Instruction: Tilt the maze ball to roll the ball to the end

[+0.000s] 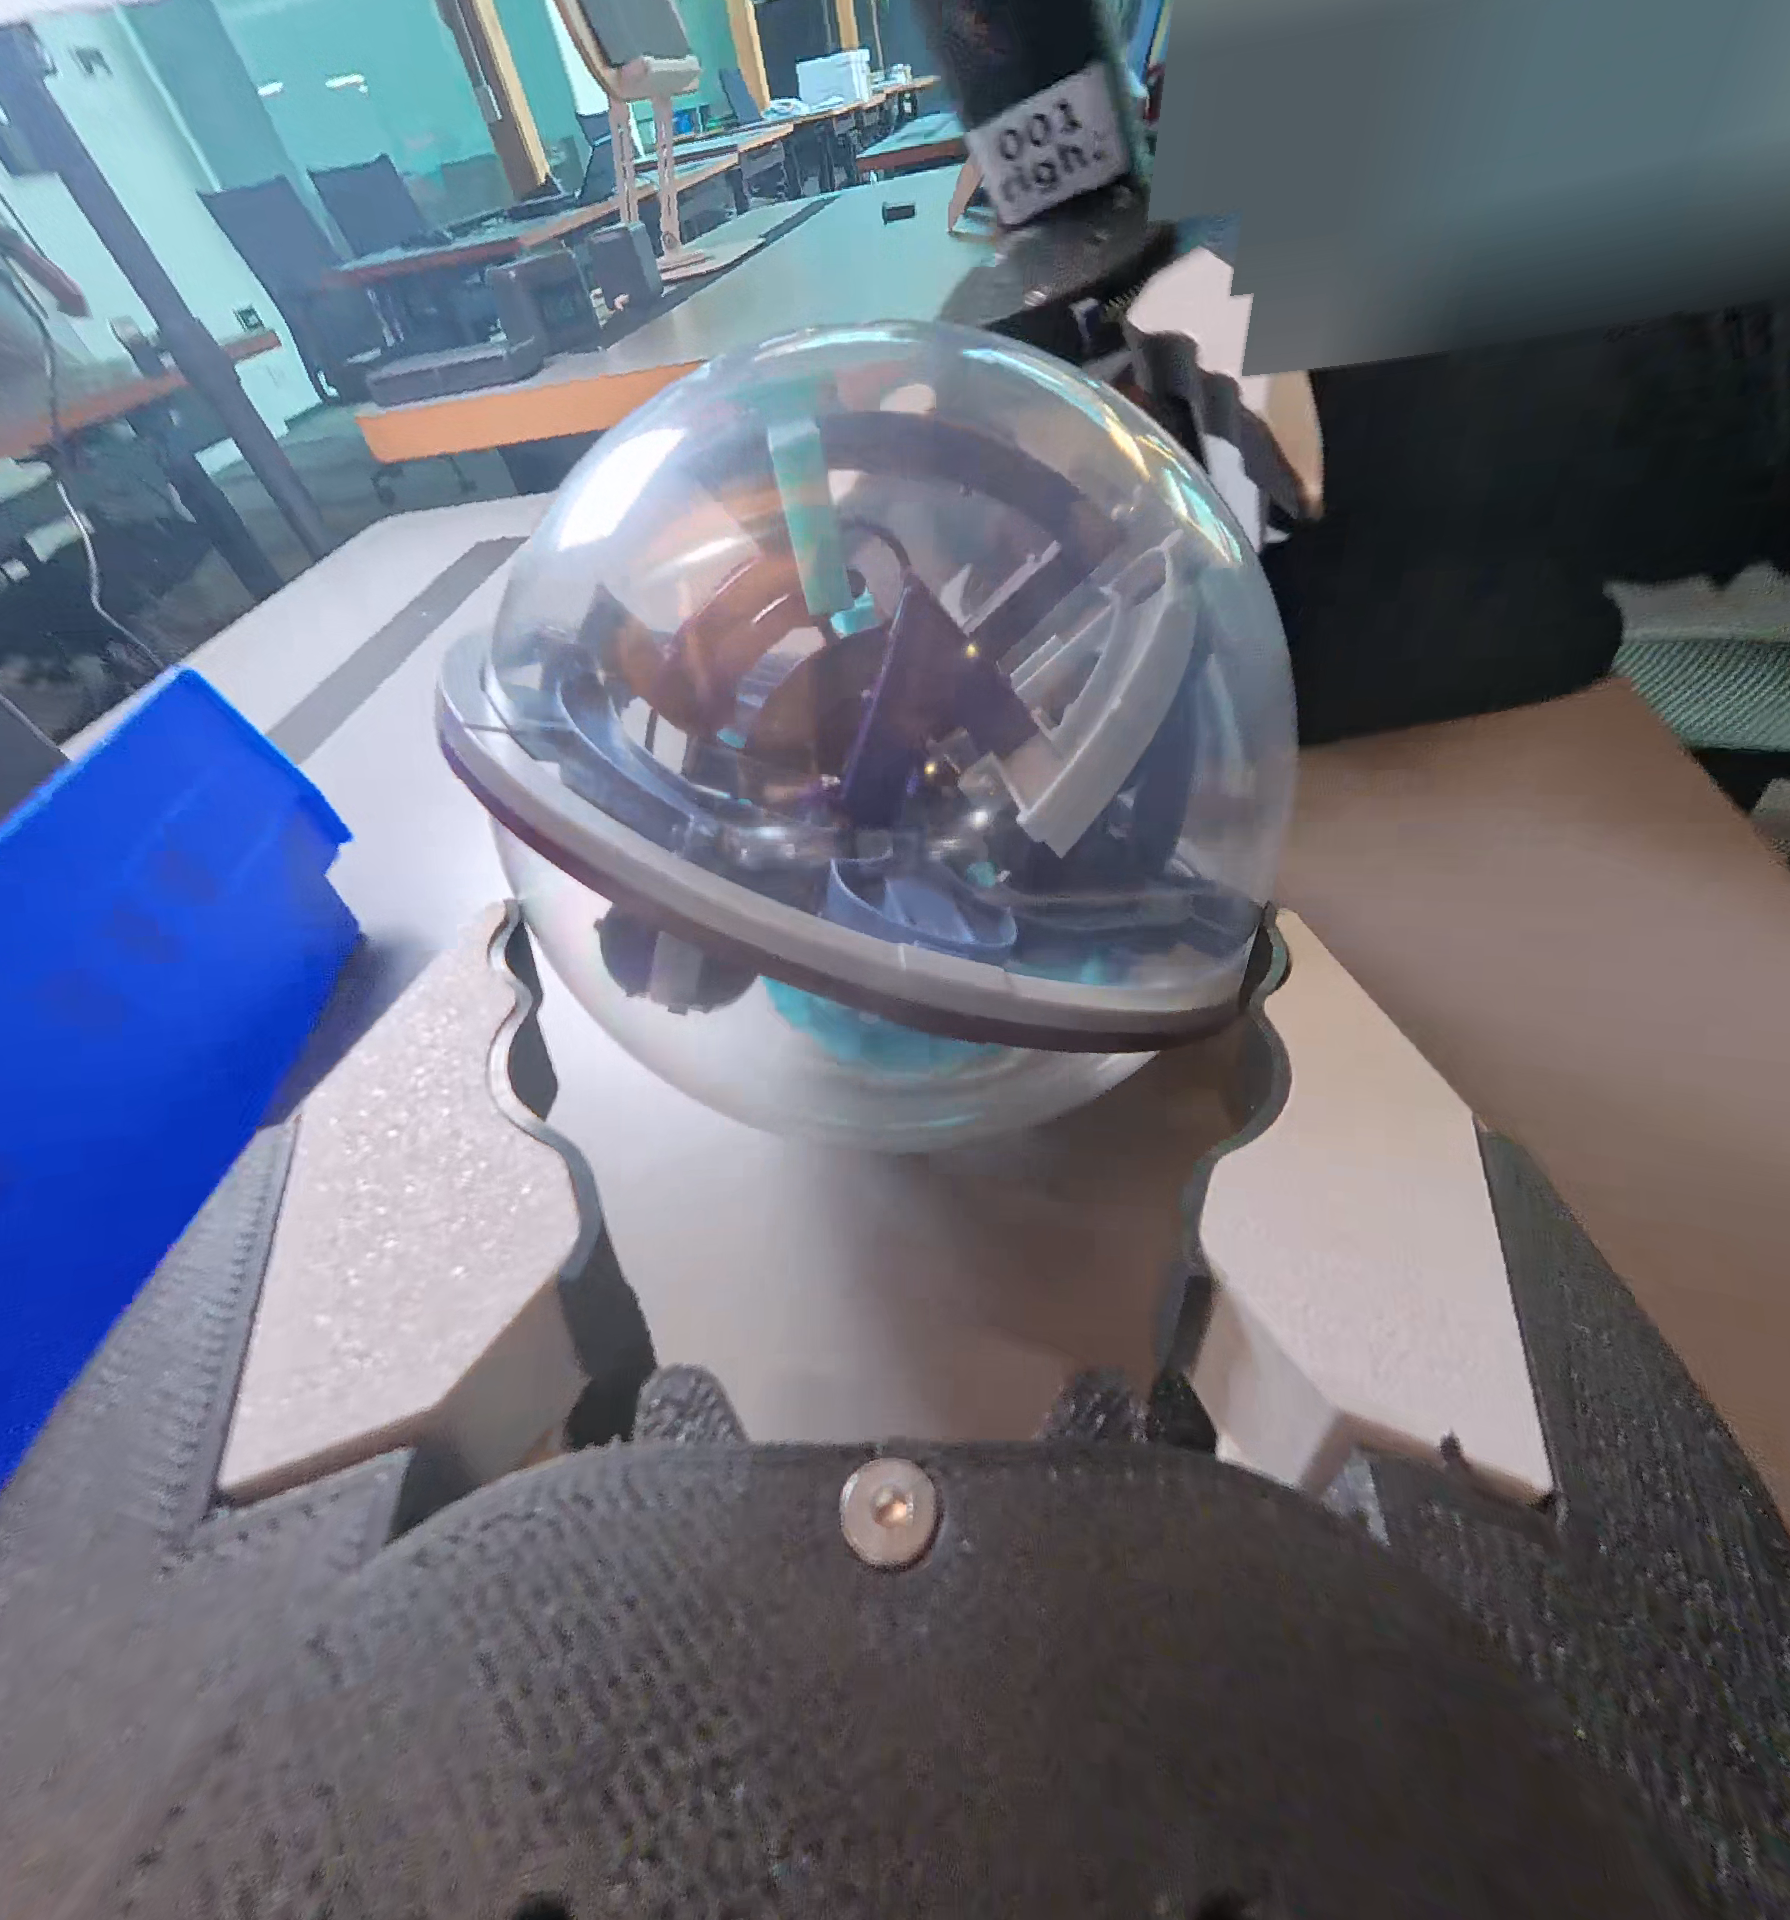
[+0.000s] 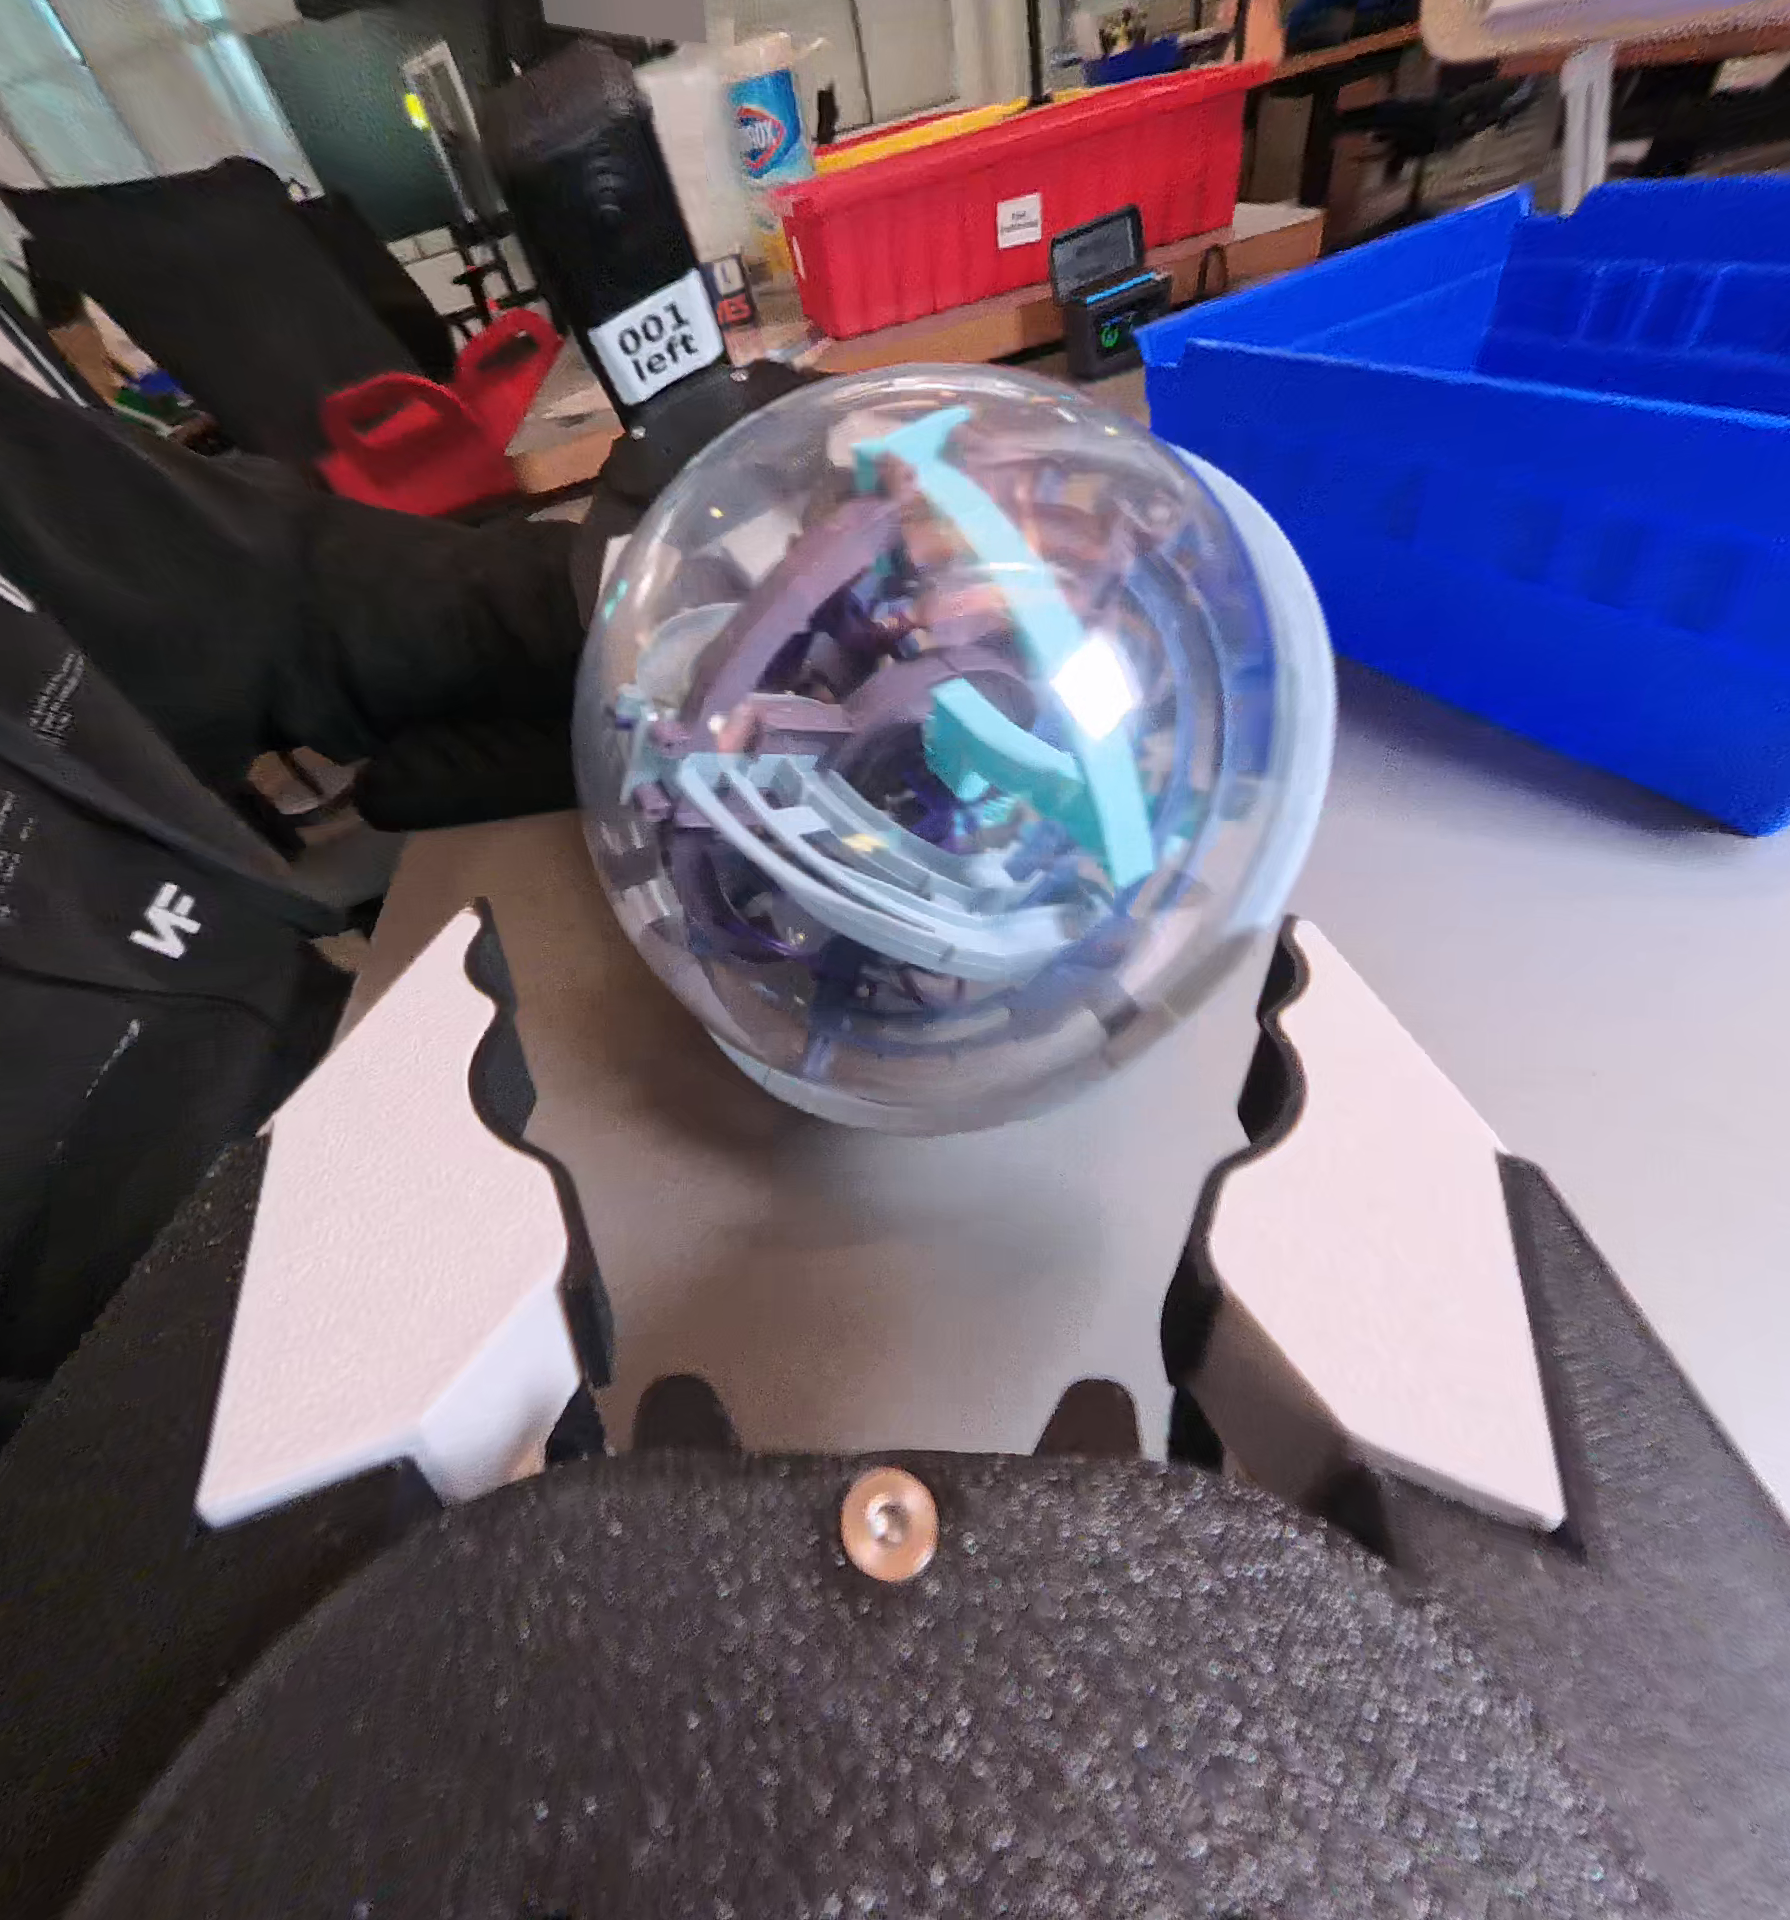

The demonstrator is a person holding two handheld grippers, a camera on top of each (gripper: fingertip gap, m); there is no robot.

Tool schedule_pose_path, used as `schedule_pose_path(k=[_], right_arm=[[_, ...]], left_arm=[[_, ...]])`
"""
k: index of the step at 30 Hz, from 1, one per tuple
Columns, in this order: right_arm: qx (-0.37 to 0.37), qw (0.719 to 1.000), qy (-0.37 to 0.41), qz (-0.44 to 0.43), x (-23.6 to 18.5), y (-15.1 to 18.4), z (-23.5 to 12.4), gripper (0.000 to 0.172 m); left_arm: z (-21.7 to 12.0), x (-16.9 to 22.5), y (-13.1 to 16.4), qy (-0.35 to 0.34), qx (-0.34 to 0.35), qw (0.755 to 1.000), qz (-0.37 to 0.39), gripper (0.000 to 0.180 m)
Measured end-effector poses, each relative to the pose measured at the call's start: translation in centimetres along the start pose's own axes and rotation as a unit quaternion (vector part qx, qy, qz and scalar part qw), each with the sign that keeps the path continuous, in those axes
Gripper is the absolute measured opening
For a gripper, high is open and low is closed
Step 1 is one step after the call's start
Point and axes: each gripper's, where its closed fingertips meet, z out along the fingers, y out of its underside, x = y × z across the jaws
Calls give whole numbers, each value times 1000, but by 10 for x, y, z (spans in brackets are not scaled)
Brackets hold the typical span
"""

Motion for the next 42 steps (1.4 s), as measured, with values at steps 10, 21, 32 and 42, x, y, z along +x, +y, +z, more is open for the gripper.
schedule_pose_path(k=[10,21,32,42], right_arm=[[-37,989,-120,73,10,15,23,133],[-23,999,-22,-18,18,14,27,127],[-50,984,66,-158,23,21,34,127],[-34,991,21,-124,8,18,38,141]], left_arm=[[3,-3,6,-8,-24,998,65,130],[9,-3,0,-5,-11,975,-224,149],[12,-12,1,-36,-29,994,-101,149],[10,1,-13,-7,-12,1000,-10,147]])
